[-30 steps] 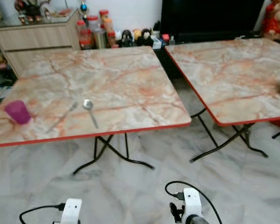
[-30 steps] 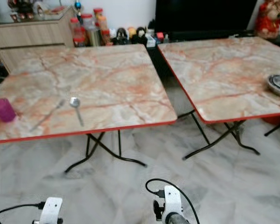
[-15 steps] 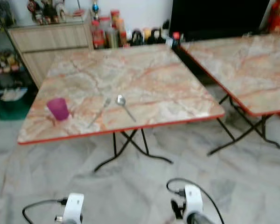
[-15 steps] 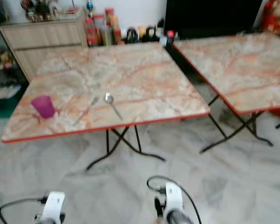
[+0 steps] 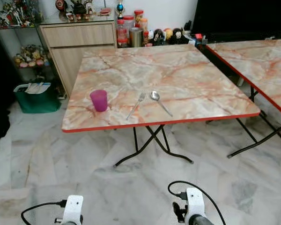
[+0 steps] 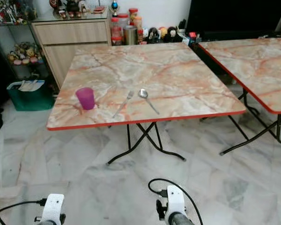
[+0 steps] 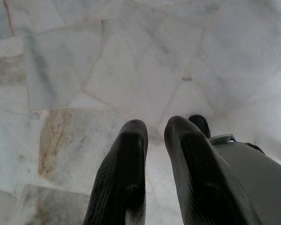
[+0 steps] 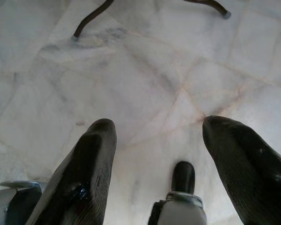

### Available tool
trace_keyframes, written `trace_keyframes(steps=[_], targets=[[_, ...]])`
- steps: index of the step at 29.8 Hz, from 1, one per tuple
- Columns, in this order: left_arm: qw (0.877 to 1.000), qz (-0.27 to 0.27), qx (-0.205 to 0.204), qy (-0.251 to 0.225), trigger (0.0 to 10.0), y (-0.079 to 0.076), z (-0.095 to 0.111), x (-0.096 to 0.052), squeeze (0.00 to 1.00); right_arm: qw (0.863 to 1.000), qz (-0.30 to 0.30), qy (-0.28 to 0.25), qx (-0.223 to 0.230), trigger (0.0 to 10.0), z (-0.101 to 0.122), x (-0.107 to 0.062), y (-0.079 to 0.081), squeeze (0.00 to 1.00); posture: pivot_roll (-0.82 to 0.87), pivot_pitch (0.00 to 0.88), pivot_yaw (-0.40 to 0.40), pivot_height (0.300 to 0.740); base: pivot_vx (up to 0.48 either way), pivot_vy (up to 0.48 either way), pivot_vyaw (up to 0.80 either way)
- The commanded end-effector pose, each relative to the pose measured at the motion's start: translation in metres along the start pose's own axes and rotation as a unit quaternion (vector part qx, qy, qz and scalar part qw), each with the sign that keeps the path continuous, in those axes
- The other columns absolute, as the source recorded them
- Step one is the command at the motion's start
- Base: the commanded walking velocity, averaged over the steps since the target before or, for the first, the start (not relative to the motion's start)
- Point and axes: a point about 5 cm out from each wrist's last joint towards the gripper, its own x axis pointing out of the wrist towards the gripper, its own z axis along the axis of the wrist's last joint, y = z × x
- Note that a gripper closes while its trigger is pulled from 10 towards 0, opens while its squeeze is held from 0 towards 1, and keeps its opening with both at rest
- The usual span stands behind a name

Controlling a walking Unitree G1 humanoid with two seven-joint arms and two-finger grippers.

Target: Setting the table

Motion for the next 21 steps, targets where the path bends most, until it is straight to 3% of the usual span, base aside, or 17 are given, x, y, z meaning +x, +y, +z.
trace_keyframes(steps=[1, 4, 13, 18, 21], targets=[[1.000, -0.003, 0.002, -0.007, 10.0, -0.0024, 0.0052, 0.0009, 0.00, 1.000, -0.004, -0.008, -0.006, 10.0, 0.0044, 0.0003, -0.0030, 0.00, -0.03, 0.000, 0.016, 0.728, 0.000, 0.000, 0.43], [1.000, -0.002, -0.002, -0.008, 10.0, -0.0025, 0.0058, 0.0010, 0.00, 1.000, -0.004, -0.011, -0.003, 10.0, 0.0051, 0.0005, -0.0023, 0.00, -0.03, 0.000, 0.015, 0.728, 0.000, 0.000, 0.47], [1.000, -0.002, -0.004, -0.006, 10.0, -0.0017, 0.0055, 0.0010, 0.00, 1.000, -0.005, -0.011, -0.004, 10.0, 0.0044, 0.0002, -0.0031, 0.00, -0.03, 0.000, 0.020, 0.728, 0.000, 0.000, 0.00], [1.000, -0.001, -0.004, -0.004, 10.0, -0.0009, 0.0045, 0.0009, 0.00, 1.000, -0.007, -0.011, 0.002, 10.0, 0.0038, 0.0001, -0.0027, 0.00, -0.03, 0.000, 0.024, 0.728, 0.000, 0.000, 0.59], [1.000, -0.001, -0.003, -0.005, 10.0, -0.0007, 0.0043, 0.0008, 0.00, 1.000, -0.004, -0.012, 0.007, 10.0, 0.0040, 0.0003, -0.0018, 0.00, -0.03, 0.000, 0.026, 0.728, 0.000, 0.000, 0.00]])
